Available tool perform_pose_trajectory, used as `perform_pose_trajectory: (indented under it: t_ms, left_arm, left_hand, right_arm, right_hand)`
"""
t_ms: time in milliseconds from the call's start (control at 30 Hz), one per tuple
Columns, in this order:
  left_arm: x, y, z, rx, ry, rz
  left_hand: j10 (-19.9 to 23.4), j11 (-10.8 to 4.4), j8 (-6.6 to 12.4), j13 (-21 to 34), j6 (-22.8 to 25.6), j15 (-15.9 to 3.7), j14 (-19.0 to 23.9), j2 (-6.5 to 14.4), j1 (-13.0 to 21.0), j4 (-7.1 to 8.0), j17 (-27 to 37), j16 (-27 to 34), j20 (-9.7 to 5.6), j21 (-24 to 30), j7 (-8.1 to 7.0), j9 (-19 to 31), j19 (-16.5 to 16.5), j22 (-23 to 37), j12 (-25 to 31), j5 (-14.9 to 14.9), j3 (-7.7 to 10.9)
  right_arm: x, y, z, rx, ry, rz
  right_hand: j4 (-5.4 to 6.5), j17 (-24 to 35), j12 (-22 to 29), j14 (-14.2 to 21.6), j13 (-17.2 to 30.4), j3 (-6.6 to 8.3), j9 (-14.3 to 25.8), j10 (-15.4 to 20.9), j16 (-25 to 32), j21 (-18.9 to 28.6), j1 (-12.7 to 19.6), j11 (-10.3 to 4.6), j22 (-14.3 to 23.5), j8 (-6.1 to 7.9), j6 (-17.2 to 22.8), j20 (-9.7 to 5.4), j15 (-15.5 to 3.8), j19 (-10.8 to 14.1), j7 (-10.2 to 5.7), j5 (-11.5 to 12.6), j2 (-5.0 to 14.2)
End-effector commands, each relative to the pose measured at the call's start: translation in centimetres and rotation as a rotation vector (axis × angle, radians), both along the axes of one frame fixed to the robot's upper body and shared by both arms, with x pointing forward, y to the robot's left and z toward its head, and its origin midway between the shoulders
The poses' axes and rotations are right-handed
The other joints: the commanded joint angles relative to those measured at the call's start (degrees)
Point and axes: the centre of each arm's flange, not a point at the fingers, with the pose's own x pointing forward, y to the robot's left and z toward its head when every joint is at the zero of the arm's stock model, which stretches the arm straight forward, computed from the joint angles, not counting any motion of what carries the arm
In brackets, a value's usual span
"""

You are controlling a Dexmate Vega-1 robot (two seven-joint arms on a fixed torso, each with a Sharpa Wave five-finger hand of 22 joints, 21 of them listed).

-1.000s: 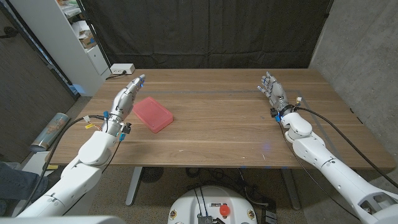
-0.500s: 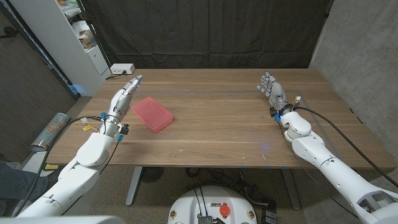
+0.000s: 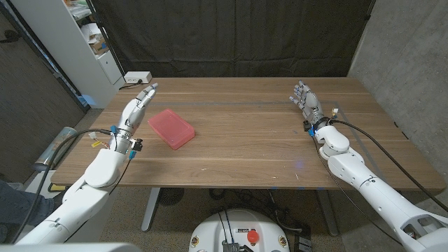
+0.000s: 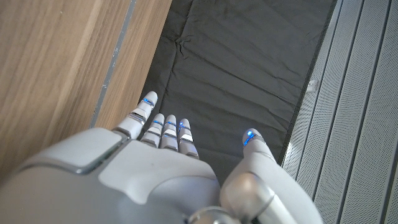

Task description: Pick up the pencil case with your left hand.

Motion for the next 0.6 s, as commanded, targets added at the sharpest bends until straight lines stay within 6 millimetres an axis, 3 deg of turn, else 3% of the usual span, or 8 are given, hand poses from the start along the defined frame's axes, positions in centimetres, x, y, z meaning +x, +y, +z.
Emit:
perform_pose_trajectory:
  t_ms: [33,600]
  left_arm:
    - [-0.2,1.0,0.0,0.016,-0.038,0.036]
    - [-1.2,2.4,-0.8,0.034,-0.11,0.138]
  left_hand:
    - [0.7,-0.13,0.48,0.0,1.1,-0.12,0.7,0.0,0.8,-0.47,0.1,0.4,-0.05,-0.1,-0.13,0.1,0.4,0.2,0.3,0.4,0.05]
    - [2.1,-0.72,0.65,0.0,2.9,-0.44,1.8,-0.4,1.0,-0.97,0.1,0.5,0.19,-0.4,-0.48,0.2,1.2,0.2,0.5,0.8,-0.21]
  right_arm:
    - [0.0,0.2,-0.2,0.005,0.006,-0.012]
    - [0.5,1.5,0.0,-0.01,0.015,-0.006]
  right_hand:
    - [-0.09,0.1,0.1,0.3,0.0,-0.24,0.3,0.3,0.4,-0.2,0.3,-0.06,0.2,-0.07,0.7,0.1,0.34,0.6,0.06,-0.1,0.5]
    - [-0.12,0.0,0.1,0.3,0.0,-0.49,0.3,0.4,0.4,-0.5,0.3,-0.01,0.2,-0.08,0.7,0.14,0.37,0.8,0.05,-0.1,0.64]
